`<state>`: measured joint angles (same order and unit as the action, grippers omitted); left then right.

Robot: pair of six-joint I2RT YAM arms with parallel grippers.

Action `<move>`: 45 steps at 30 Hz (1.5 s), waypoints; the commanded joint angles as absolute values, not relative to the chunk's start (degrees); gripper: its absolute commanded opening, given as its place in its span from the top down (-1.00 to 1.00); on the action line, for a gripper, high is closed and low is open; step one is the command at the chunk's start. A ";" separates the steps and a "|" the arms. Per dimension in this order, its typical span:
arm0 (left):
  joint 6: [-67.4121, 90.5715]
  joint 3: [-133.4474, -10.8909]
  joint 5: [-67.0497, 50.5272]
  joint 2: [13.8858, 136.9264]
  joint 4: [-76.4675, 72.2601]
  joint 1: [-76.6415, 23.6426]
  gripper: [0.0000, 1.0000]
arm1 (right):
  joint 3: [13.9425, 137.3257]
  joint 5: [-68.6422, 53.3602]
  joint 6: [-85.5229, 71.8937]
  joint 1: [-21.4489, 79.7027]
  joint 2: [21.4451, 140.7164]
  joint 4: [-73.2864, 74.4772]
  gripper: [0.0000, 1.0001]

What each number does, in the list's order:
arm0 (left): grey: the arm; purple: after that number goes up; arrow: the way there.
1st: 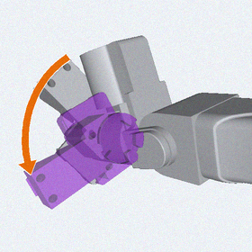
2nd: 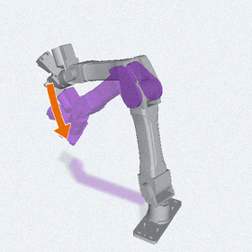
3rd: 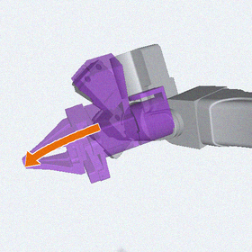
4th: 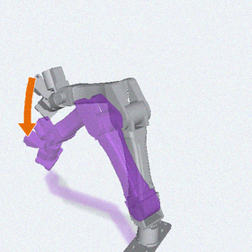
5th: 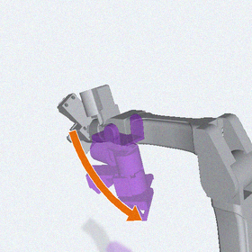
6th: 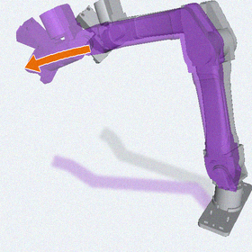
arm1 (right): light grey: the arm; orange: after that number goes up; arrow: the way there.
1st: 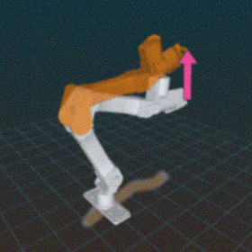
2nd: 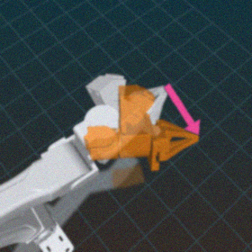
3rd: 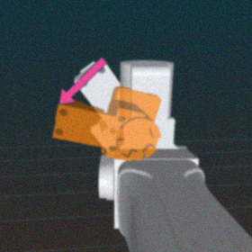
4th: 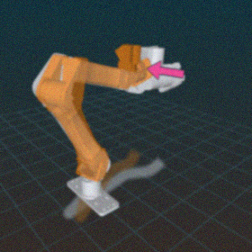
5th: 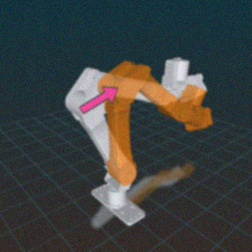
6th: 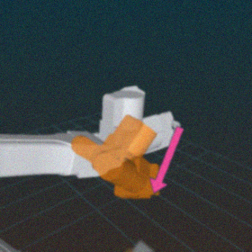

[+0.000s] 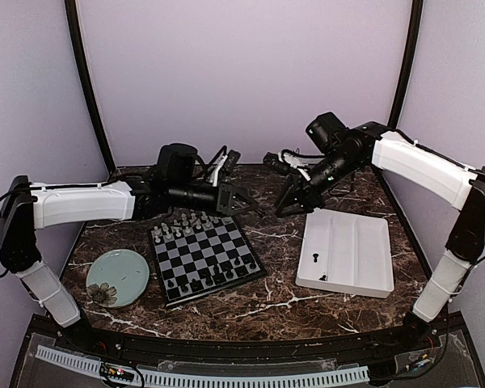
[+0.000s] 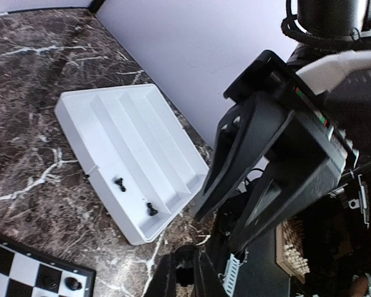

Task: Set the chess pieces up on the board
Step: Pass from the right arm to the left, then place the rook at h8.

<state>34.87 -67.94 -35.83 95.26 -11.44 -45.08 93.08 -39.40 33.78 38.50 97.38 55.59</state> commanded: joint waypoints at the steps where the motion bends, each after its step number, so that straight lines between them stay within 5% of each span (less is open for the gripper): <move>1: 26.85 -65.29 -26.88 85.85 1.11 -43.97 0.89 | 90.88 -47.20 35.03 33.29 93.64 57.87 0.32; 22: 22.38 -43.44 5.04 52.07 31.74 -50.64 0.87 | 78.13 -38.18 32.49 29.66 93.78 46.64 0.32; 29: 32.42 -40.48 15.62 54.94 35.24 -53.70 0.89 | 72.60 -31.47 32.45 28.88 92.23 41.43 0.34; 45: 37.90 -34.25 11.77 59.59 27.53 -59.45 0.90 | 70.87 -31.38 32.17 28.83 89.43 40.25 0.33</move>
<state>38.11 -33.95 12.38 57.54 29.12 -59.07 70.94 -31.59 32.47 29.19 90.67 41.52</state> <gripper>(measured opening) 0.084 0.333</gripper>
